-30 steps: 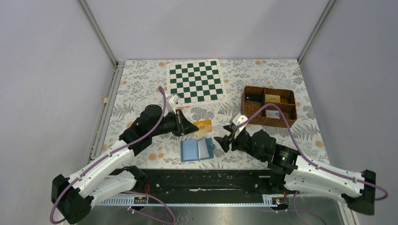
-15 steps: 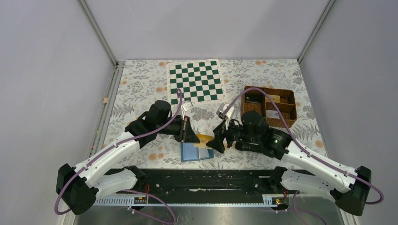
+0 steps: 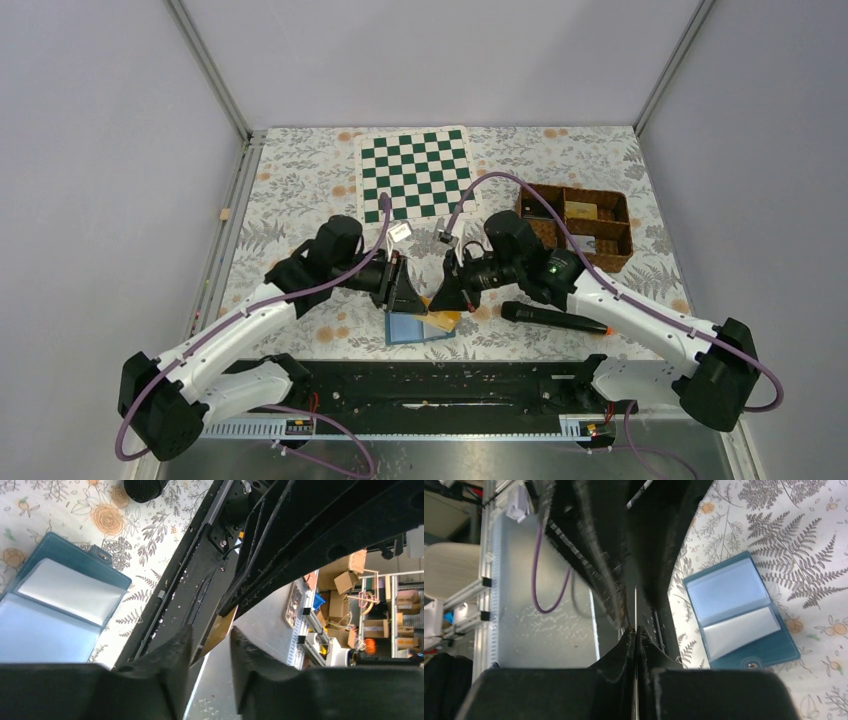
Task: Take the credit cards out of the card holder
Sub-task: Place the credit card in the storage box.
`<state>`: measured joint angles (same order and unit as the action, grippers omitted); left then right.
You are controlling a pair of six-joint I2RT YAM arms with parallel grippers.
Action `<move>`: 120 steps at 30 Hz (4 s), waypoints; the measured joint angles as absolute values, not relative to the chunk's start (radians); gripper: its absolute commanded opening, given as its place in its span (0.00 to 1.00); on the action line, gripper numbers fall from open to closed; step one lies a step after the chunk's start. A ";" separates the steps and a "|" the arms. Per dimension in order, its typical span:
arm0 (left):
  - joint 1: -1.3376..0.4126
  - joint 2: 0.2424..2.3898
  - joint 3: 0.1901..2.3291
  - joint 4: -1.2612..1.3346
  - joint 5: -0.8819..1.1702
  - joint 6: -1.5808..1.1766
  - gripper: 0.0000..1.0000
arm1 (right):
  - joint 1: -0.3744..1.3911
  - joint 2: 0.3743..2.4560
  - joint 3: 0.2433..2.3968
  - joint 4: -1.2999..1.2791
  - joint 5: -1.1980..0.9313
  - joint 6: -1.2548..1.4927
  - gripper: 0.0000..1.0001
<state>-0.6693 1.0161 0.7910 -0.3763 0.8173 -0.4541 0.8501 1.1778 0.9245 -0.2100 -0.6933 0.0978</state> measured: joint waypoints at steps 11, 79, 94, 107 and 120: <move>-0.640 0.873 0.676 -0.134 0.688 -0.668 0.67 | 0.759 1.093 0.649 0.158 -0.554 0.545 0.00; -0.640 0.978 0.617 -0.138 0.986 -0.666 0.00 | 0.595 1.129 0.862 -0.097 -0.960 0.456 0.45; -0.640 1.013 0.620 -0.141 0.997 -0.662 0.00 | 0.598 1.287 0.931 -0.115 -1.042 0.407 0.45; -0.640 1.051 0.622 -0.123 1.022 -0.663 0.00 | 0.616 1.328 0.932 -0.144 -1.071 0.355 0.11; -0.642 1.056 0.622 -0.104 1.059 -0.668 0.24 | 0.616 1.306 0.916 -0.108 -1.135 0.332 0.00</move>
